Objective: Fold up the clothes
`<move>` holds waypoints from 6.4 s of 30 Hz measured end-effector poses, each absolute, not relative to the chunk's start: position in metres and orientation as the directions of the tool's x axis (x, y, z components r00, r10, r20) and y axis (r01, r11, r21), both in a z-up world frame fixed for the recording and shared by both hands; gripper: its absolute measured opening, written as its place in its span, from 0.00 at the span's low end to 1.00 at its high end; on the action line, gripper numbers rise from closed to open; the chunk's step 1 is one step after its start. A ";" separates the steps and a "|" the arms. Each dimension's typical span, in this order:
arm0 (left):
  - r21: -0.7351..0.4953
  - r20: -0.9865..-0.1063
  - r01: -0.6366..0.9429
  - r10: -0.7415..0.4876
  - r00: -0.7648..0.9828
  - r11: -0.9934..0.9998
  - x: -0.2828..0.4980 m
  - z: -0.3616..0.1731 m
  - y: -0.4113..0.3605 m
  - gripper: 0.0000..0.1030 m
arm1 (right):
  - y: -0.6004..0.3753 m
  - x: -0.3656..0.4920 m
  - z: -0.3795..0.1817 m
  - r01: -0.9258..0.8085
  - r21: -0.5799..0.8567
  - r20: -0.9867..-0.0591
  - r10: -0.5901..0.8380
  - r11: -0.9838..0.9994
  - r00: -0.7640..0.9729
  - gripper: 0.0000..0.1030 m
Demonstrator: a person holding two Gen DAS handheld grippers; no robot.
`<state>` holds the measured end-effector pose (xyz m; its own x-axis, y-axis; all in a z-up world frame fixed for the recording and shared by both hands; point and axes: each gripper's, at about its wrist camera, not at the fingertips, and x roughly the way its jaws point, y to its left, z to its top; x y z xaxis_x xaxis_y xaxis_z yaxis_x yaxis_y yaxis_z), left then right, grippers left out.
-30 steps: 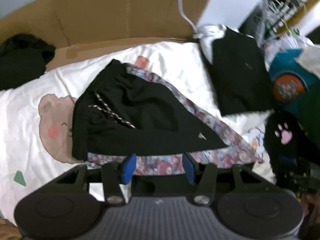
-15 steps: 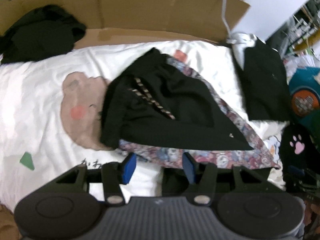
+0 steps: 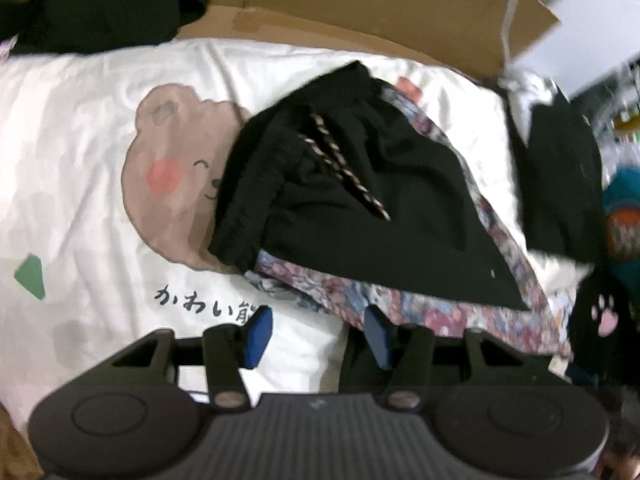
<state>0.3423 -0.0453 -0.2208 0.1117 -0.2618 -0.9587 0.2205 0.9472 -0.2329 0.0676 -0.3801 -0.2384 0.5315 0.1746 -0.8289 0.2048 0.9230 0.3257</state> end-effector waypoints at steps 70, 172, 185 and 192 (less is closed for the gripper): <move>-0.184 -0.921 0.222 -0.247 0.301 0.958 0.459 -0.234 -0.146 0.16 | -0.420 0.151 -0.289 0.051 0.186 -0.804 0.122 0.981 0.583 0.05; -0.417 -0.829 0.133 -0.436 0.352 0.899 0.423 -0.316 -0.042 0.37 | -0.345 0.356 -0.283 -0.081 0.234 -0.804 0.240 0.969 0.544 0.40; -0.454 -0.816 0.136 -0.472 0.335 0.881 0.425 -0.324 -0.035 0.35 | -0.367 0.362 -0.292 0.001 0.224 -0.809 0.185 0.975 0.557 0.19; -0.444 -0.833 0.061 -0.436 0.341 0.894 0.432 -0.334 -0.057 0.33 | -0.360 0.354 -0.286 -0.025 0.259 -0.800 0.229 0.966 0.555 0.20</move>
